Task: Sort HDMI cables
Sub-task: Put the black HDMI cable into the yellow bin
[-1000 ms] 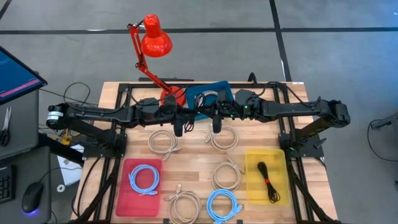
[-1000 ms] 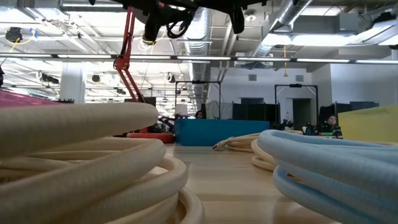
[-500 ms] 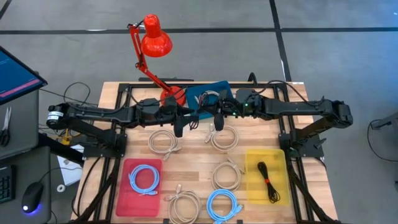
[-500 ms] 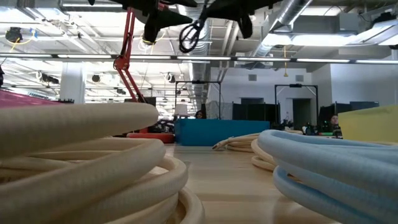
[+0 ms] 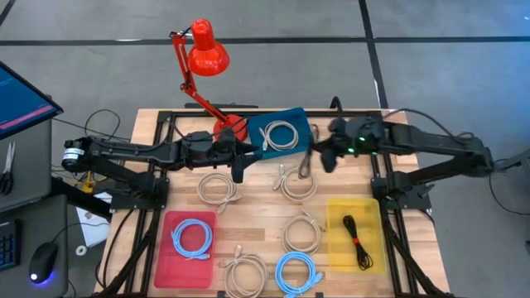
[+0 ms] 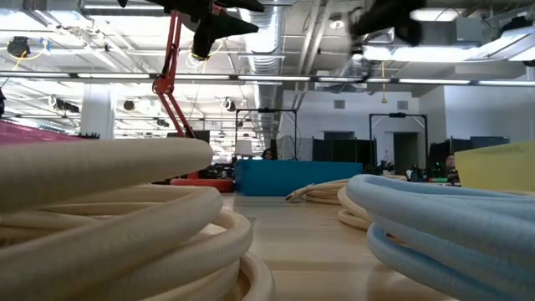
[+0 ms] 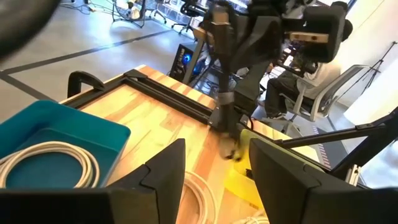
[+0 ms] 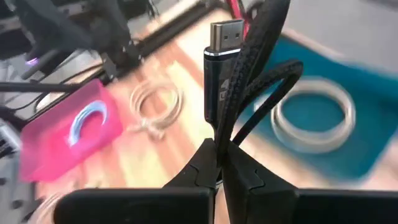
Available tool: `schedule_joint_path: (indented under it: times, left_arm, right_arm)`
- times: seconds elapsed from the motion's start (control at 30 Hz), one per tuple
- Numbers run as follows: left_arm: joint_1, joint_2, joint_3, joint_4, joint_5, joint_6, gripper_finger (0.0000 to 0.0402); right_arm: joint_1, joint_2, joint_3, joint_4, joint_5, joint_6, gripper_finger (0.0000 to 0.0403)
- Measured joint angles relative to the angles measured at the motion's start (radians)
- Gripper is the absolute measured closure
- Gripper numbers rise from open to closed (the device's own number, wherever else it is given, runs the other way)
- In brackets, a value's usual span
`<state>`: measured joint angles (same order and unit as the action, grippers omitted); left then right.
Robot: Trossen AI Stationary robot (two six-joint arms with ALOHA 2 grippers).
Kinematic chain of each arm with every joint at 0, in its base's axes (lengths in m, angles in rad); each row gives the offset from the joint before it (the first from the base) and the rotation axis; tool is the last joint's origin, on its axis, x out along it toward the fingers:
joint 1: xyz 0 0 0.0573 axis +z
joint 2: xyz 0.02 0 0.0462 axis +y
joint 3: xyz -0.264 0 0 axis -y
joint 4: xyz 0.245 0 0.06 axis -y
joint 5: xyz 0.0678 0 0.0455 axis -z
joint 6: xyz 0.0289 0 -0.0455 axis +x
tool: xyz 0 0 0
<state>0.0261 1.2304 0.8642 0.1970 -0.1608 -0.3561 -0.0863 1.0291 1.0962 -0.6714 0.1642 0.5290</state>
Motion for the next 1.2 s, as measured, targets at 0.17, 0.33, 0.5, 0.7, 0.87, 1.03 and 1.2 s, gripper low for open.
schedule_joint_path:
  times: [0.17,0.33,0.5,0.7,0.87,1.03,1.2]
  left_arm:
    - [0.000,-0.001,0.000,0.000,-0.003,0.000,0.0225]
    - [0.000,-0.001,0.000,0.000,-0.003,0.000,0.0225]
    - [0.000,-0.001,0.000,-0.001,-0.003,0.000,0.0225]
    - [0.000,-0.001,0.001,-0.002,-0.003,0.000,0.0225]
    - [0.009,-0.002,0.001,-0.002,-0.003,0.000,0.0225]
    - [0.018,-0.002,0.001,-0.002,0.000,0.000,0.0225]
    - [0.023,-0.002,0.002,-0.003,-0.003,0.000,0.0225]
  right_arm:
    - [0.094,-0.117,0.000,-0.214,0.041,0.211,0.0403]
    - [0.226,-0.183,-0.001,-0.399,0.086,0.455,0.0403]
    - [0.368,-0.181,-0.002,-0.506,0.099,0.650,0.0403]
    - [0.504,-0.124,-0.002,-0.579,0.111,0.821,0.0403]
    - [0.612,-0.078,-0.002,-0.613,0.105,0.962,0.0403]
    - [0.716,-0.032,-0.007,-0.637,0.103,1.104,0.0403]
    - [0.805,0.016,-0.045,-0.631,0.092,1.225,0.0403]
